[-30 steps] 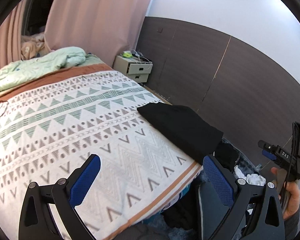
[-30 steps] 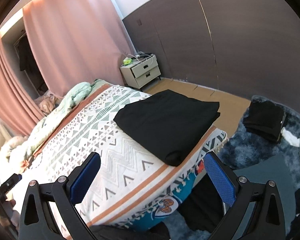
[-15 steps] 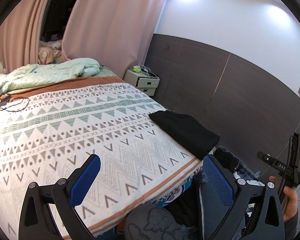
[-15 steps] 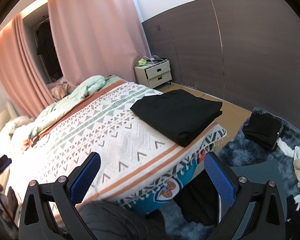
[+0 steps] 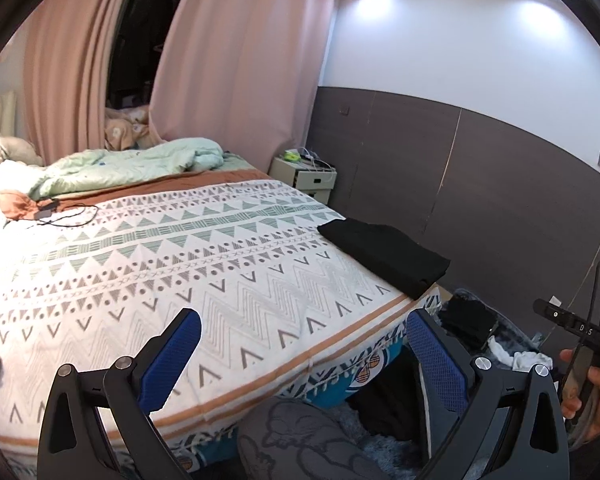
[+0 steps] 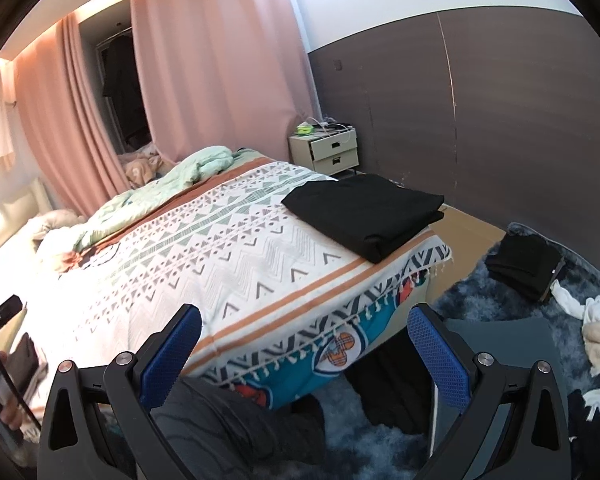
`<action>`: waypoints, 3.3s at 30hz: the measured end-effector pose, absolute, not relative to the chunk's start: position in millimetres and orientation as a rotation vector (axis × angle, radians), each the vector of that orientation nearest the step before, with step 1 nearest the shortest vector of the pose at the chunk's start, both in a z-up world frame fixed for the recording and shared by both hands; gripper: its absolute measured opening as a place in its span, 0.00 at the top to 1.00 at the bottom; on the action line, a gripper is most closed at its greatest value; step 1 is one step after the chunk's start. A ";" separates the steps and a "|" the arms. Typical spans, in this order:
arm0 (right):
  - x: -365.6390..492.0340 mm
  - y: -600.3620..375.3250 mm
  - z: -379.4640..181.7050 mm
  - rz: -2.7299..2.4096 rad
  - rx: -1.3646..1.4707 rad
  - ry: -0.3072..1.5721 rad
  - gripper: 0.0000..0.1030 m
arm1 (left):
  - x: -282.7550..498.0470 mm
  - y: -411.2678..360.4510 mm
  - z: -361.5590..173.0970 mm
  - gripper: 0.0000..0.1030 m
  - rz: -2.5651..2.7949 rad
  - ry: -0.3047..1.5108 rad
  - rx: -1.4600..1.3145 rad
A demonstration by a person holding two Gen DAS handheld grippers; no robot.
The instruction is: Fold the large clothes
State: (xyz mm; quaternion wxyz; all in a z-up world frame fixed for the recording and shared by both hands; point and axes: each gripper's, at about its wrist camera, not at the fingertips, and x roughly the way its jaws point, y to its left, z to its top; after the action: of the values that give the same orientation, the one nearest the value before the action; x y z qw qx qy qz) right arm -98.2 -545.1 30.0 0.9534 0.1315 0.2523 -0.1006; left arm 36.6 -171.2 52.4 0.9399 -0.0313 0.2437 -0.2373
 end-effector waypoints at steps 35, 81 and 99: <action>-152.1 -473.5 -12.6 -0.089 0.187 0.437 0.00 | -86.2 -123.6 9.1 0.00 -0.319 0.381 -0.007; -140.1 -470.0 -21.4 -0.108 0.155 0.456 0.00 | -88.4 -106.3 5.0 0.00 -0.220 0.383 -0.038; -135.8 -467.7 -23.7 -0.110 0.165 0.464 0.00 | -92.5 -99.6 10.5 0.00 -0.206 0.360 -0.043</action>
State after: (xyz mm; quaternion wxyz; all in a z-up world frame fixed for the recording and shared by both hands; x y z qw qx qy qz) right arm -135.8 -467.7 -23.7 0.9683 0.0814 0.2297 -0.0546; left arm -92.5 -99.6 10.5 0.9783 -0.0214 0.1788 -0.1023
